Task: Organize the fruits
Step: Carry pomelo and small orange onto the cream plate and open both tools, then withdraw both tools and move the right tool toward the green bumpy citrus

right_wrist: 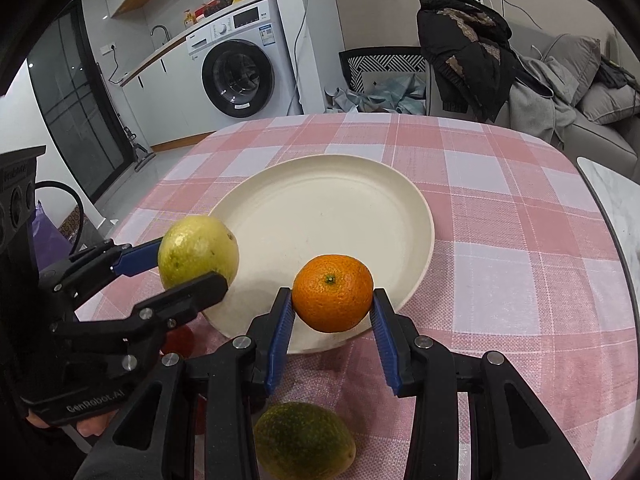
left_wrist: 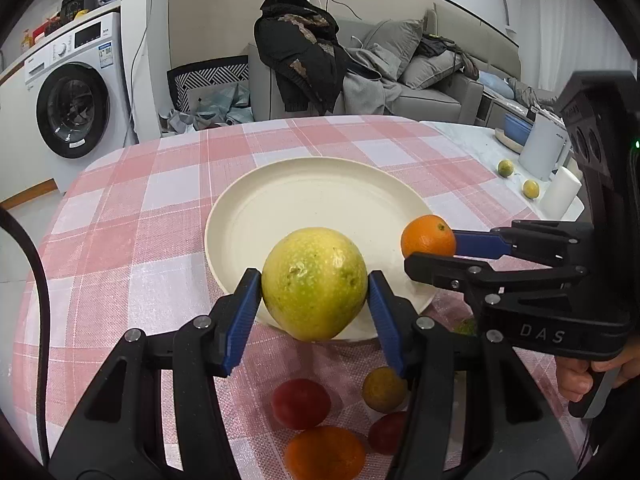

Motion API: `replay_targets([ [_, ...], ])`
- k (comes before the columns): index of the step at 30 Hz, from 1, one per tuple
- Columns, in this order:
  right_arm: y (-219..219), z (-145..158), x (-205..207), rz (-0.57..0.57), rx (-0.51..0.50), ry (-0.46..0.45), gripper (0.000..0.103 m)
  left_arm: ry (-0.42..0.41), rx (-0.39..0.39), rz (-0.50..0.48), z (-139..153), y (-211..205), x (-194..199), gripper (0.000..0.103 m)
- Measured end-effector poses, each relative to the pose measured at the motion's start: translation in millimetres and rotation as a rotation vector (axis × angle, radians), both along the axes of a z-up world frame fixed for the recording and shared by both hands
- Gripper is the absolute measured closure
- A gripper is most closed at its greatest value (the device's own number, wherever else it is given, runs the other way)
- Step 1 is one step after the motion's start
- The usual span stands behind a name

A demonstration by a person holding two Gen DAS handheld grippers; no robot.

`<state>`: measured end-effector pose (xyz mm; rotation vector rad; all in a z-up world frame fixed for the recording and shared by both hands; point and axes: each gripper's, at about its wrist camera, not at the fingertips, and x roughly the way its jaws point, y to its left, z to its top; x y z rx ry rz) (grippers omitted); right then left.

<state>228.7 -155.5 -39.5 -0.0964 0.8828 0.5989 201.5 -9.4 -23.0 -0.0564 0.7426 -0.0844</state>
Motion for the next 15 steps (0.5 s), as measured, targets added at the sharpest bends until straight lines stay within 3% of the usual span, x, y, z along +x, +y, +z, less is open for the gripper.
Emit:
replay_targets([
  [4, 0, 0, 0, 0.001, 0.017, 0.004, 0.06, -0.009, -0.023, -0.006, -1, 3, -1, 0.051],
  [6, -3, 4, -4, -0.003, 0.037, -0.02, 0.049, -0.034, -0.031, -0.002, 3, 6, -5, 0.051],
  [8, -8, 10, -9, -0.019, 0.05, -0.044, 0.049, -0.06, -0.037, 0.003, 10, 10, -11, 0.05],
  [10, -12, 17, -15, -0.028, 0.054, -0.067, 0.045, -0.086, -0.037, 0.012, 17, 13, -18, 0.038],
  [12, -17, 23, -21, -0.035, 0.059, -0.096, 0.027, -0.113, -0.037, 0.027, 23, 18, -27, 0.029],
  [15, -25, 31, -33, -0.036, 0.079, -0.11, 0.012, -0.144, -0.05, 0.048, 31, 28, -45, 0.019],
])
